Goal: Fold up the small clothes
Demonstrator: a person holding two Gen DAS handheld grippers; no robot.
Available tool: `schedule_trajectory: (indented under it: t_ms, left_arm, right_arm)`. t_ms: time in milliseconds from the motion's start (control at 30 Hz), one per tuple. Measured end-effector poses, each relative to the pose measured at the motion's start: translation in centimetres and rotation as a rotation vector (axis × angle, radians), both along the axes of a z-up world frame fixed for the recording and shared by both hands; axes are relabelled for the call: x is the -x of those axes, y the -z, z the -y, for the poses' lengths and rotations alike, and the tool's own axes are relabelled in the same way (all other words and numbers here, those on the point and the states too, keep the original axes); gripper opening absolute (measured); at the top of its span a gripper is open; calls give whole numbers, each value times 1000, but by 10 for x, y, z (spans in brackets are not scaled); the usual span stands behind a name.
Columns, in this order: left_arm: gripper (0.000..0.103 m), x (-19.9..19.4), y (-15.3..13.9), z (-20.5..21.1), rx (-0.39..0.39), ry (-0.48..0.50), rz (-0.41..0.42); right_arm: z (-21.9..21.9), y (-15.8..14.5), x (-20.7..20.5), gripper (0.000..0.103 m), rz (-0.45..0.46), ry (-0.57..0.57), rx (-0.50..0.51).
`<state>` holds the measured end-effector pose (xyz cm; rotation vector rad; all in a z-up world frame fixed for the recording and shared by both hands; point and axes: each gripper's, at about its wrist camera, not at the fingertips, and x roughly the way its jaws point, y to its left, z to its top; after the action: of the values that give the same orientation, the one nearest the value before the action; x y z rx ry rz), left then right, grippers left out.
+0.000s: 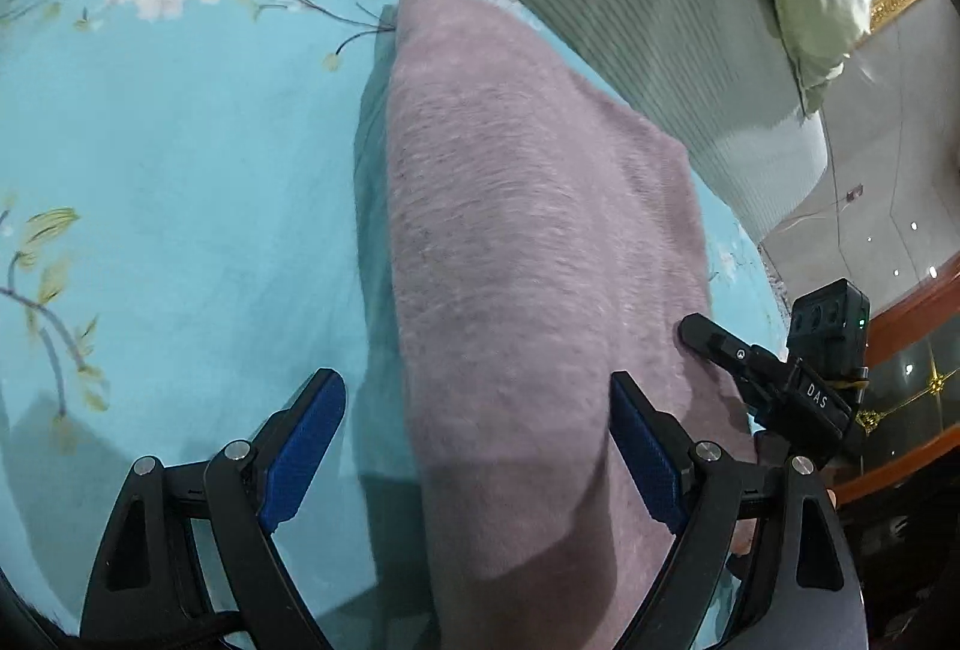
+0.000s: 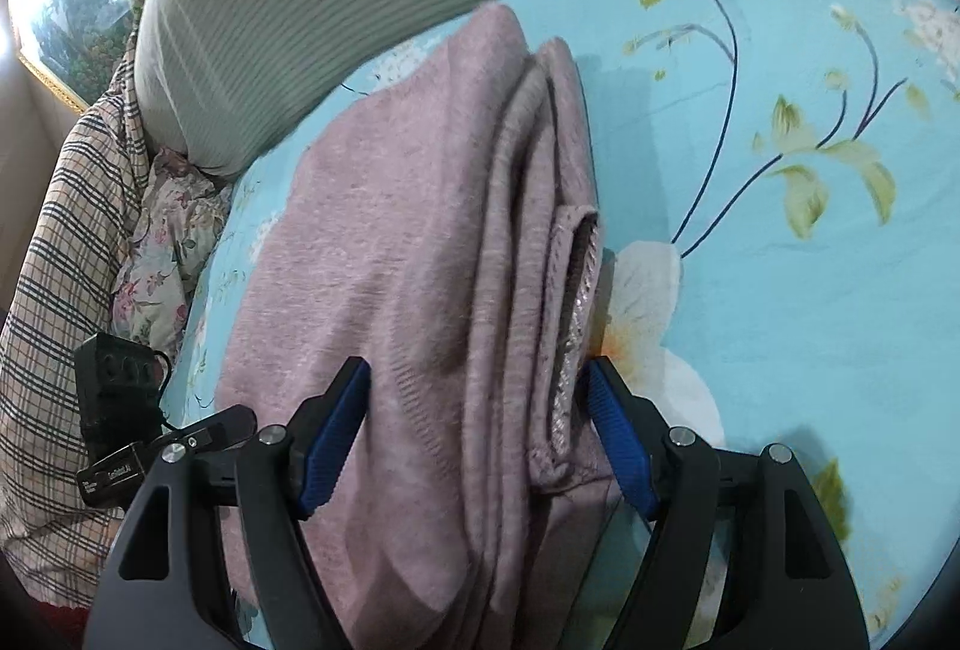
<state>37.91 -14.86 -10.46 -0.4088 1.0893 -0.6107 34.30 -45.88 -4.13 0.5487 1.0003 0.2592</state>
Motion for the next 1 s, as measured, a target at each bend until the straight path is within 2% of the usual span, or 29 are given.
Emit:
schedule_trajectory:
  t_ms: [33, 67, 100, 133, 167, 200, 233, 267, 333, 533, 700, 867, 1000]
  left_arm:
    - [90, -2, 1, 3, -7, 6, 12]
    - [90, -3, 1, 8, -23, 17, 26]
    - [90, -3, 1, 14, -53, 31, 44]
    - [84, -1, 0, 18, -81, 45, 68]
    - [64, -1, -1, 23, -98, 58, 91]
    - [53, -1, -2, 25, -79, 88, 89]
    - [51, -5, 0, 28, -67, 93, 73]
    - [46, -6, -2, 27, -58, 87, 72]
    - [41, 3, -14, 21, -52, 87, 108]
    - [40, 53, -58, -22, -58, 61, 221]
    - [40, 93, -77, -78, -113, -4, 277]
    - [40, 109, -67, -122, -137, -67, 256]
    - [43, 107, -34, -140, -158, -88, 191]
  right_arm:
    - [0, 1, -2, 67, 1, 4, -10]
    - [1, 4, -5, 48, -17, 5, -30]
    - [2, 7, -7, 43, -35, 15, -50]
    - [1, 8, -8, 40, -39, 23, -61]
    - [-1, 5, -8, 37, -38, 26, -48]
    - [-4, 2, -7, 35, -33, 26, -35]
    - [-8, -4, -4, 34, -20, 22, -27]
    - [-12, -10, -1, 33, -8, 15, -31]
    - [-25, -25, 7, 33, 28, -8, -36]
    - [-91, -51, 33, 32, 112, -123, -16]
    - [-146, -44, 39, 32, 138, -207, -58]
    - [-176, -18, 36, 32, 99, -233, -67]
    - [-168, 1, 38, 35, 55, -205, -86]
